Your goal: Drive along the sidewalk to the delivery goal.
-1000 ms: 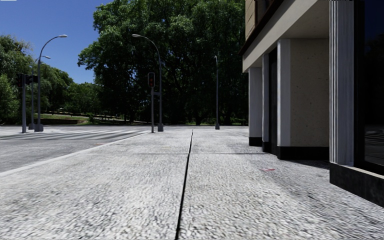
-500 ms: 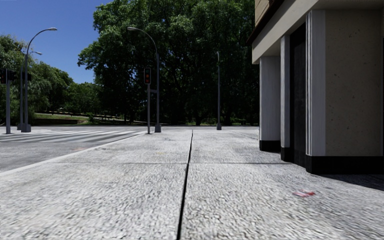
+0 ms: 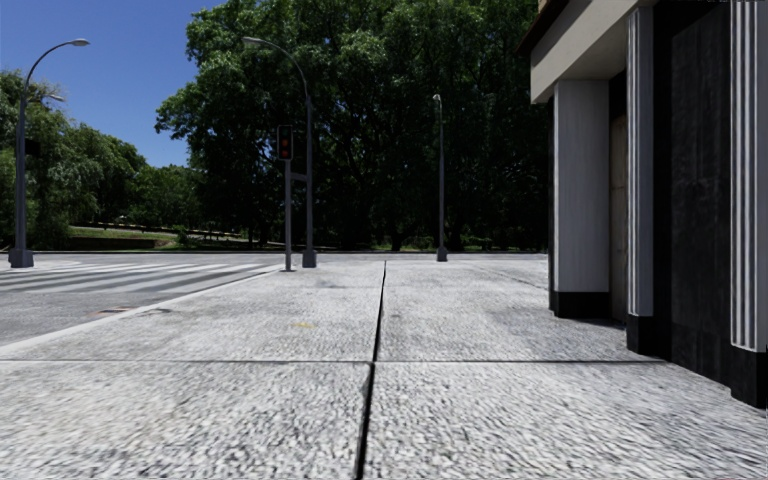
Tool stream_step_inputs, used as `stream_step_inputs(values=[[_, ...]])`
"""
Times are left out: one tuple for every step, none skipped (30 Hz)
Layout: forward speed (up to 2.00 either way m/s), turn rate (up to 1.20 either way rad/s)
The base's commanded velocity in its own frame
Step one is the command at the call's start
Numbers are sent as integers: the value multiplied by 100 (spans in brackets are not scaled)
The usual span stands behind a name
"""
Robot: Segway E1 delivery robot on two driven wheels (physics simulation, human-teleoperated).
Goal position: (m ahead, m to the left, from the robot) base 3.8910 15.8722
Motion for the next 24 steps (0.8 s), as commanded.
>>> stream_step_inputs(values=[[200, 0], [200, 0], [200, 0], [200, 0], [200, 0], [200, 0], [200, 0], [200, 0], [200, 0], [200, 9], [200, 14], [200, 14], [200, 18], [200, 21], [200, 24], [200, 27], [200, 27], [200, 28], [200, 29], [200, 29], [200, 29], [200, 33], [200, 35], [200, 36]])
